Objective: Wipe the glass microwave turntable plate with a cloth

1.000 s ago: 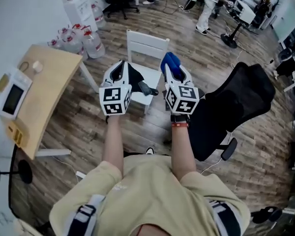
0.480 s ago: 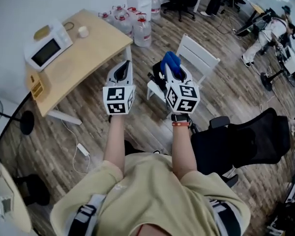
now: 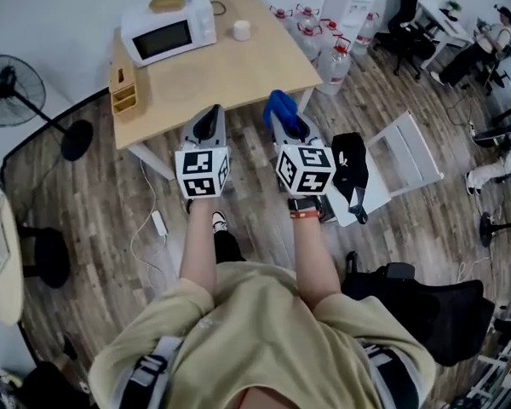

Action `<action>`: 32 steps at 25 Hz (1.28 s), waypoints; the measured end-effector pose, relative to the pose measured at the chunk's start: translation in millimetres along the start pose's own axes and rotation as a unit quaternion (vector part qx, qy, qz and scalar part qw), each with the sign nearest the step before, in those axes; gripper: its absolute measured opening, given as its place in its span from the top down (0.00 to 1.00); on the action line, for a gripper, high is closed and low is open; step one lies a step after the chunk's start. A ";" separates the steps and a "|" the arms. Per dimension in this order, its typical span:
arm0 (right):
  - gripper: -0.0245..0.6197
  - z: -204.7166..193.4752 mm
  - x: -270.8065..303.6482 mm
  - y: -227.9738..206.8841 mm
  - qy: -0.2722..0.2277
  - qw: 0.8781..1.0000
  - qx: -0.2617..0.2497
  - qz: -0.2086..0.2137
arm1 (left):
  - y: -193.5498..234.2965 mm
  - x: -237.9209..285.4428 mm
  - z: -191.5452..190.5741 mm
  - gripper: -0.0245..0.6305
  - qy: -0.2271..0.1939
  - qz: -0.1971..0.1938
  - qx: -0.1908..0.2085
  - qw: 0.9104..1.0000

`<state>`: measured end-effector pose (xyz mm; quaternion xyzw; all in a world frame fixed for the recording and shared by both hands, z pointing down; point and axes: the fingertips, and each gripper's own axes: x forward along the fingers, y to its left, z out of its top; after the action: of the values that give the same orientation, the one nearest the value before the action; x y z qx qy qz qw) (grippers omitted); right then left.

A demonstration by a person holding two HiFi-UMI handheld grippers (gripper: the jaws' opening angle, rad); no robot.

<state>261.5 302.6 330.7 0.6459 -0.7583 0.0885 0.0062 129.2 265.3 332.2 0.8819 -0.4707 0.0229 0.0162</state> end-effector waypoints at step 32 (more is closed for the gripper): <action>0.77 -57.9 446.8 191.9 0.109 0.984 0.003 0.140 | 409.0 158.3 -67.0 0.93 0.036 0.112 -0.037 0.992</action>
<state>-6.7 -97.5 418.7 0.5198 -0.8358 0.1602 0.0744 -124.3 -90.2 410.7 0.8208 -0.5664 0.0388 0.0631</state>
